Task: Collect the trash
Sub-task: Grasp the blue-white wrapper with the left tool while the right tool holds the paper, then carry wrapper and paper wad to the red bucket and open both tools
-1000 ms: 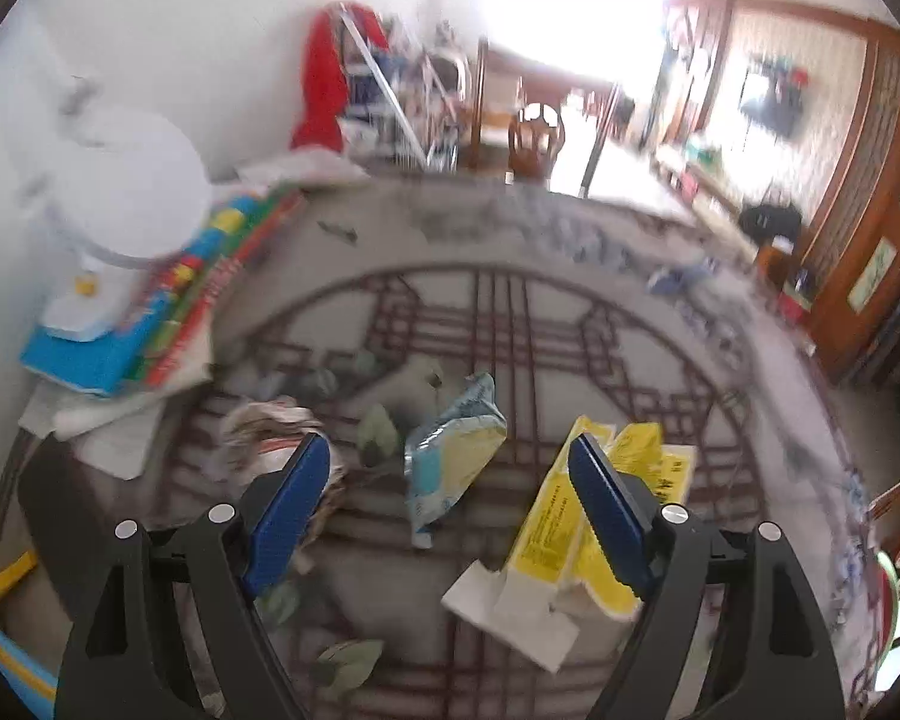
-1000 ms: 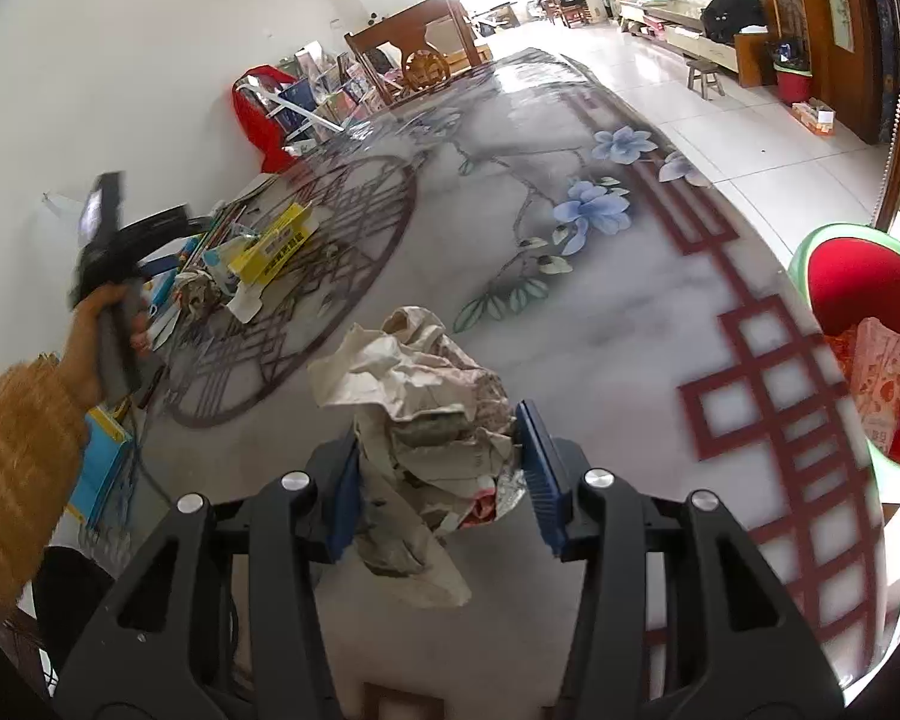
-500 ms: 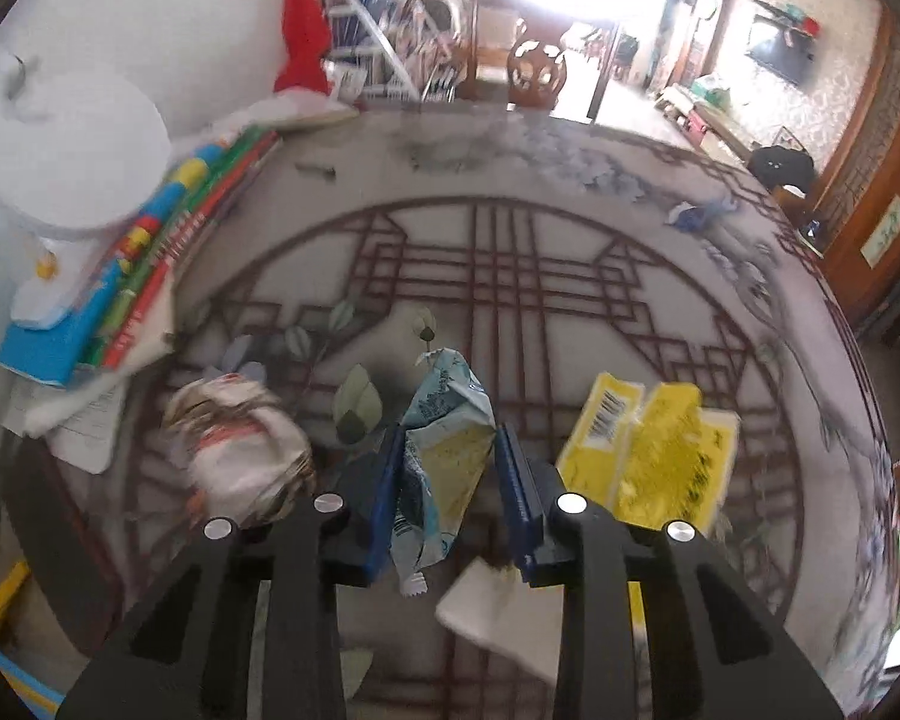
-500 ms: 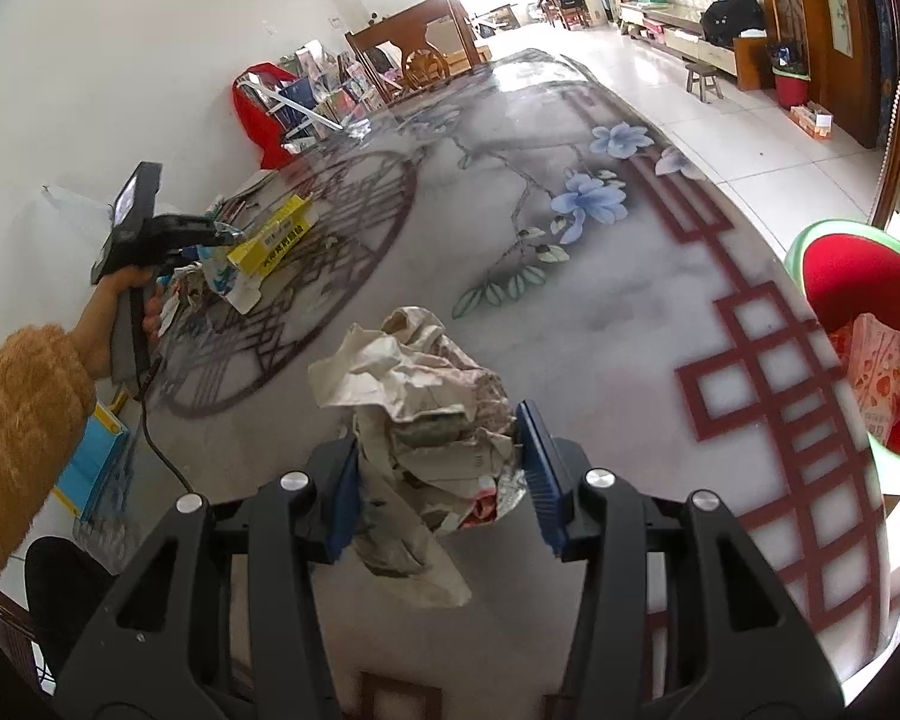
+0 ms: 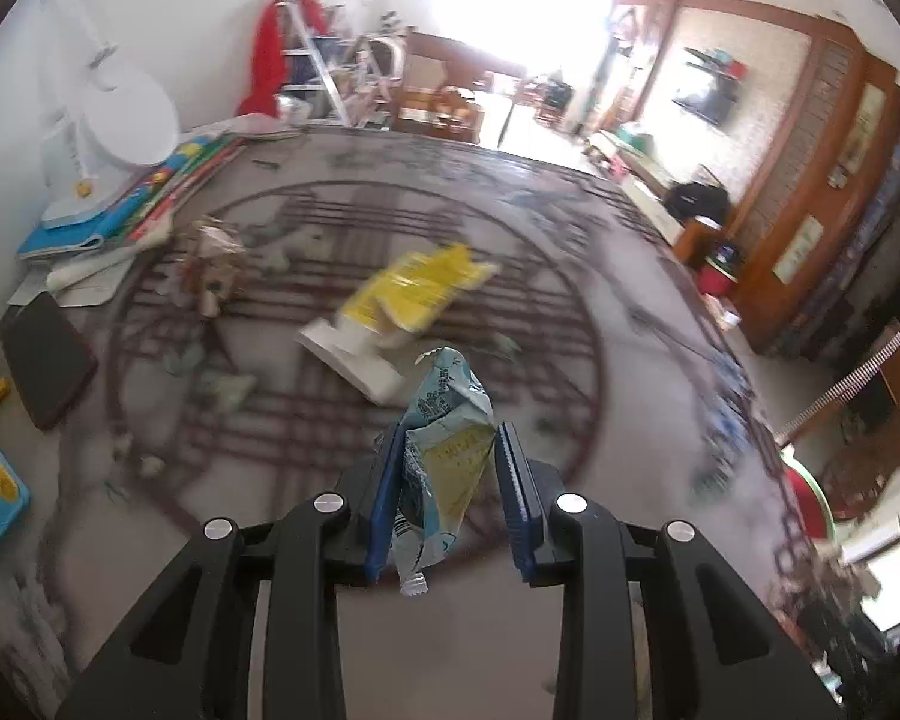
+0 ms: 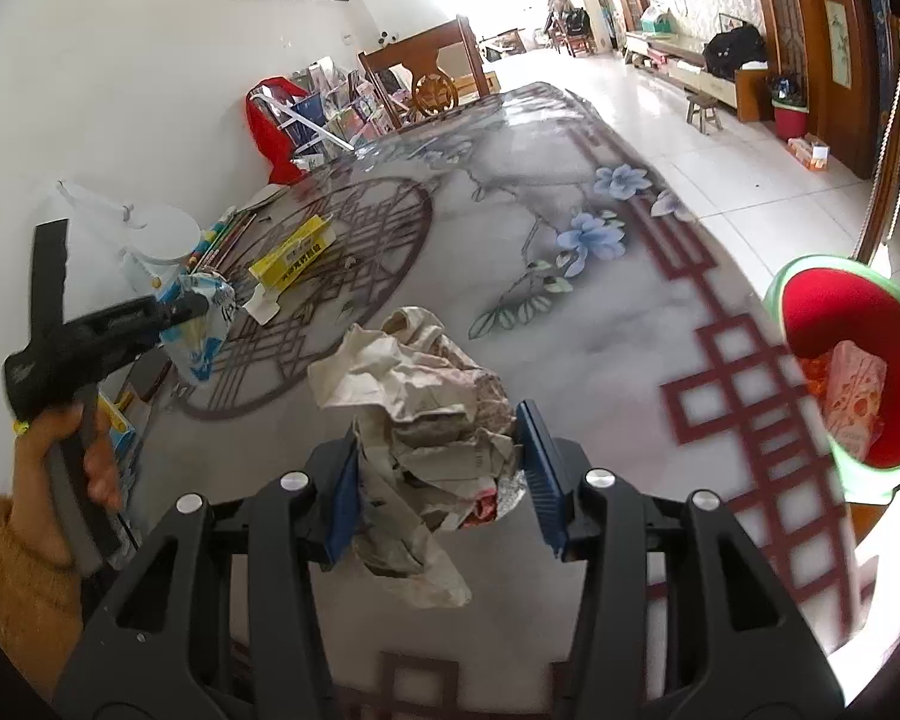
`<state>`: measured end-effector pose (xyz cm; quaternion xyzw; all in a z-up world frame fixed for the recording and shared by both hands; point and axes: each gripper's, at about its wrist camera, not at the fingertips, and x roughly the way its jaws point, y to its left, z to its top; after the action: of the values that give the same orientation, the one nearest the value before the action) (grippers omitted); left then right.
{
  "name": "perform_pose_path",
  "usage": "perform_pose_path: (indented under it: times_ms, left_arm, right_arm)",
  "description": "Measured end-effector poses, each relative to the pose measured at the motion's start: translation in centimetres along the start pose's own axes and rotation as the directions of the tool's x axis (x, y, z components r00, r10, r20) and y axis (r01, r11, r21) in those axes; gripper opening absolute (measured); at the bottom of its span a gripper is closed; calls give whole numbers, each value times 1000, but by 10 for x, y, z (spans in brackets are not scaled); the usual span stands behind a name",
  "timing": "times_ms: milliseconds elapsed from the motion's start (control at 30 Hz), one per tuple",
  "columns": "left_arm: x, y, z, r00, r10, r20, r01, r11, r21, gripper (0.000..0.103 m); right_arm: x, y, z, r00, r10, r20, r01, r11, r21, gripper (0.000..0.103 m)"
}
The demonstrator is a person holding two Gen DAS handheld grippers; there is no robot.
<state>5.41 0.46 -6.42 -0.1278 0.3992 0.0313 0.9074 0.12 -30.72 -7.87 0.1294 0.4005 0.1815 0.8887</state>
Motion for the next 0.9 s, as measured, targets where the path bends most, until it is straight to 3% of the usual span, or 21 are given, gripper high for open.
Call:
perform_pose_path:
  times_ms: [167,367,900]
  left_arm:
    - [-13,-34,-13,999,-53,-10,53,998,46,28]
    - [-22,-64,-22,998,-65,-10,66,990,121,28]
    - [-22,-89,-22,995,-98,-17,99,983,152,28]
  right_arm:
    - [-9,0,4,1000,-11,21,11,1000,-6,46]
    - [-16,2,7,999,-24,45,25,1000,-19,46]
    - [-29,-22,12,994,-72,80,71,997,19,46]
